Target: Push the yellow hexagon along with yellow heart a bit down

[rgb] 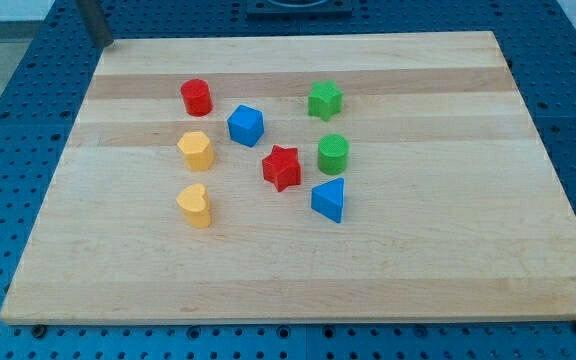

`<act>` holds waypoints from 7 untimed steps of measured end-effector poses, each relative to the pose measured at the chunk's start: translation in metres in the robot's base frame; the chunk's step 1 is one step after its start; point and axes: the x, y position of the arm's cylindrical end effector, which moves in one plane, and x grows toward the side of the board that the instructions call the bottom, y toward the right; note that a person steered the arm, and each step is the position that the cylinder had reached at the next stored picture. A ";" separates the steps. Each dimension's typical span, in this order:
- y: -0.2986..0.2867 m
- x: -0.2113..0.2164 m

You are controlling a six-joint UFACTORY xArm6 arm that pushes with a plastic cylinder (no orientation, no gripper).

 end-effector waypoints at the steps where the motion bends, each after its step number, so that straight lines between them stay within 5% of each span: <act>1: 0.003 0.045; 2: 0.006 0.113; 5: 0.103 0.115; 7: 0.140 0.174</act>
